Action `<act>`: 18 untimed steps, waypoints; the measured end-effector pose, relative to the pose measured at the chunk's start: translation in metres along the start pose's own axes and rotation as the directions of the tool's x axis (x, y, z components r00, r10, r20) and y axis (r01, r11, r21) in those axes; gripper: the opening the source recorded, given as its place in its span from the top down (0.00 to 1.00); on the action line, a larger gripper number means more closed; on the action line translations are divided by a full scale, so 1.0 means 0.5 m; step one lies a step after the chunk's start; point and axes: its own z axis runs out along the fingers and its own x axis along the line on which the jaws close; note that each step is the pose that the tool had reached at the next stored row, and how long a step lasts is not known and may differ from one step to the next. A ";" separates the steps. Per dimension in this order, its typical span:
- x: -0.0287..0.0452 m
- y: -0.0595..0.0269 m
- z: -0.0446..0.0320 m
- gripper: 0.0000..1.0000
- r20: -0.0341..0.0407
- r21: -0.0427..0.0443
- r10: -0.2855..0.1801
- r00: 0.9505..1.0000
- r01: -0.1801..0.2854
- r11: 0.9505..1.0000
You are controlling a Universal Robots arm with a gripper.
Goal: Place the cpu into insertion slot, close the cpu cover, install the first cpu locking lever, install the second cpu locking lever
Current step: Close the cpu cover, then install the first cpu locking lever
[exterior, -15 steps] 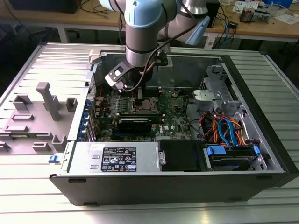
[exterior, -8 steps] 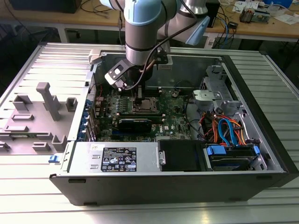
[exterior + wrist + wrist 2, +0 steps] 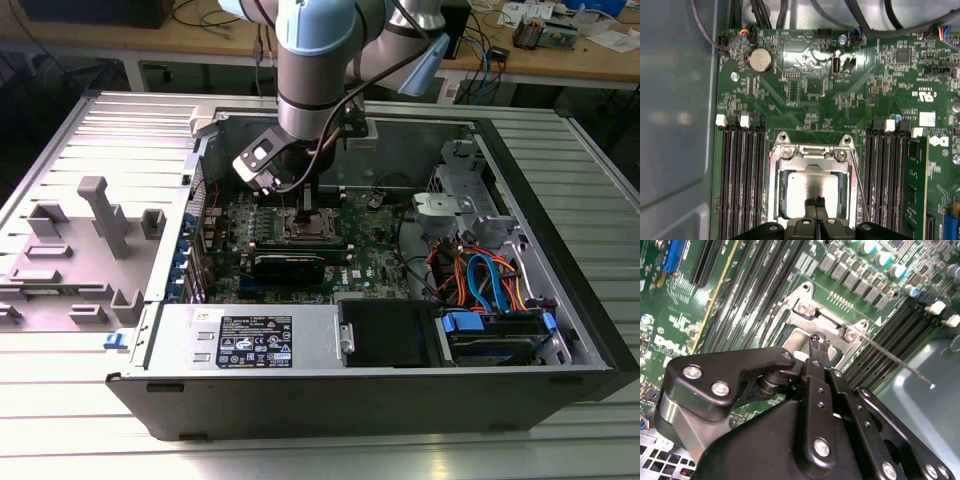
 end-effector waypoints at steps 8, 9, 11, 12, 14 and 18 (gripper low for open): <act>-0.001 0.014 0.000 0.89 0.000 0.000 0.000 1.000 0.000 1.000; -0.001 0.014 0.000 0.89 0.000 0.000 0.000 1.000 0.000 1.000; -0.001 0.014 0.000 0.89 0.000 0.000 0.000 1.000 0.000 1.000; -0.001 0.014 0.000 0.89 0.000 0.000 0.000 1.000 0.000 1.000; -0.001 0.015 0.000 0.89 0.000 0.000 0.000 1.000 0.000 1.000; -0.001 0.015 0.000 0.89 0.000 0.000 -0.011 1.000 0.011 1.000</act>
